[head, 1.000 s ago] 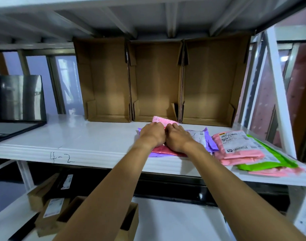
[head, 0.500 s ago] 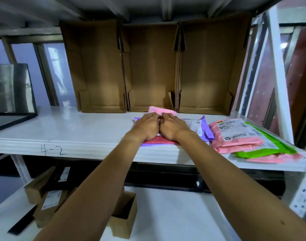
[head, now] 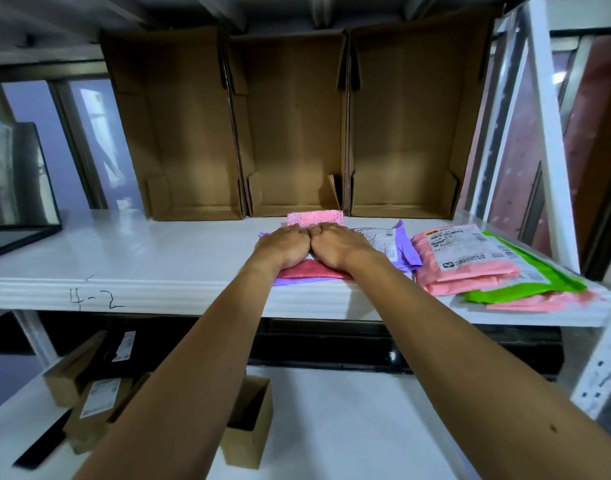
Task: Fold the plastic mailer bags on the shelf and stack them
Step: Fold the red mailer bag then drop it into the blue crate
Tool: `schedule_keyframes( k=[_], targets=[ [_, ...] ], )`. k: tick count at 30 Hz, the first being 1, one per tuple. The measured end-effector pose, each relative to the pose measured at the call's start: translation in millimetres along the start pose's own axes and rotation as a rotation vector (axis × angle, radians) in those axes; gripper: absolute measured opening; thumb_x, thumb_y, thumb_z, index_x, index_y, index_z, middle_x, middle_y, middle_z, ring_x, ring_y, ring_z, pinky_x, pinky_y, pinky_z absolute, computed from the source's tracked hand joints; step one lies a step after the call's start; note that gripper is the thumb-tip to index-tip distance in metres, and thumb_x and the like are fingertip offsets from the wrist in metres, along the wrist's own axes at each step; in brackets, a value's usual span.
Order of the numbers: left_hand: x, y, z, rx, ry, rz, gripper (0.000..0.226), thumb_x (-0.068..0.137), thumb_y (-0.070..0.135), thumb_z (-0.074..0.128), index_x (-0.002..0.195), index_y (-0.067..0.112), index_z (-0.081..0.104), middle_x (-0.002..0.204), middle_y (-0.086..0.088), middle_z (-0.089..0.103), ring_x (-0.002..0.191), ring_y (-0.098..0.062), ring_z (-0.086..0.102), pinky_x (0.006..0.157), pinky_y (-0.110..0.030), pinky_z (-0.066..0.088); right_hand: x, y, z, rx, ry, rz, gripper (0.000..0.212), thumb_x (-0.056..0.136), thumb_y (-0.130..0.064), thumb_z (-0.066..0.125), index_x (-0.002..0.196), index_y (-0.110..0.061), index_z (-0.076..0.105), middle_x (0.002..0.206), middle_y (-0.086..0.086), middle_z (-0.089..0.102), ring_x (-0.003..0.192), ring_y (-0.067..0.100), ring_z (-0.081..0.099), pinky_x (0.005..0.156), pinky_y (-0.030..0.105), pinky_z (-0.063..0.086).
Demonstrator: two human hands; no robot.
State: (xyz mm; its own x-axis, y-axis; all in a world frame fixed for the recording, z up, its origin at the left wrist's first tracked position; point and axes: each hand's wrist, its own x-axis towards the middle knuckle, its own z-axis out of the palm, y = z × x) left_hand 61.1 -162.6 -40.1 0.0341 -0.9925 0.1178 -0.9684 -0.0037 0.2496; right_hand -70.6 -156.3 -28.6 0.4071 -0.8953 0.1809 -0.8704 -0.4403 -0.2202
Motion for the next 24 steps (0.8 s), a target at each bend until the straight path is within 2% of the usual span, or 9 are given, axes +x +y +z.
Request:
schedule_keyframes(
  k=[3, 12, 17, 21, 24],
  targets=[
    [0.4, -0.6, 0.3, -0.002, 0.006, -0.019, 0.056, 0.102, 0.042, 0.017, 0.152, 0.024, 0.037, 0.162, 0.000, 0.031, 0.147, -0.023, 0.031, 0.119, -0.049, 0.025, 1.1, -0.1, 0.4, 0.001, 0.000, 0.006, 0.051, 0.102, -0.028, 0.022, 0.146, -0.015, 0.044, 0.155, 0.012, 0.039, 0.142, 0.030, 0.036, 0.115, 0.049, 0.030],
    [-1.9, 2.2, 1.3, -0.071, 0.020, -0.037, 0.052, 0.105, 0.039, 0.021, 0.152, 0.023, 0.036, 0.163, -0.002, 0.029, 0.147, -0.026, 0.031, 0.119, -0.047, 0.025, 1.0, 0.3, 0.0, 0.019, 0.012, -0.002, 0.050, 0.103, -0.027, 0.022, 0.144, -0.014, 0.046, 0.154, 0.012, 0.041, 0.139, 0.032, 0.039, 0.114, 0.049, 0.031],
    [-0.5, -1.6, -3.5, -0.292, 0.160, -0.058, 0.039, 0.103, 0.015, 0.028, 0.129, 0.007, 0.057, 0.149, -0.016, 0.048, 0.136, -0.031, 0.043, 0.110, -0.039, 0.034, 2.4, 1.9, 0.5, 0.057, 0.025, 0.013, 0.044, 0.098, -0.030, 0.030, 0.132, -0.013, 0.053, 0.147, 0.015, 0.047, 0.131, 0.034, 0.046, 0.106, 0.047, 0.038],
    [-8.1, -6.1, -7.6, -0.510, 0.320, -0.065, 0.038, 0.100, 0.031, 0.038, 0.117, 0.018, 0.070, 0.137, -0.010, 0.061, 0.127, -0.029, 0.053, 0.107, -0.037, 0.040, 4.9, 3.7, 2.2, 0.153, 0.088, 0.034, 0.039, 0.099, -0.029, 0.036, 0.125, -0.007, 0.054, 0.138, 0.018, 0.049, 0.127, 0.037, 0.045, 0.102, 0.044, 0.039],
    [-16.5, -0.6, -10.3, -0.683, 0.422, -0.074, 0.033, 0.097, 0.031, 0.048, 0.101, 0.015, 0.076, 0.120, -0.005, 0.071, 0.118, -0.026, 0.058, 0.105, -0.037, 0.043, 6.2, 5.6, 2.6, 0.282, 0.218, 0.079, 0.040, 0.099, -0.031, 0.039, 0.128, -0.006, 0.051, 0.135, 0.018, 0.052, 0.126, 0.037, 0.048, 0.096, 0.042, 0.040]
  ],
)
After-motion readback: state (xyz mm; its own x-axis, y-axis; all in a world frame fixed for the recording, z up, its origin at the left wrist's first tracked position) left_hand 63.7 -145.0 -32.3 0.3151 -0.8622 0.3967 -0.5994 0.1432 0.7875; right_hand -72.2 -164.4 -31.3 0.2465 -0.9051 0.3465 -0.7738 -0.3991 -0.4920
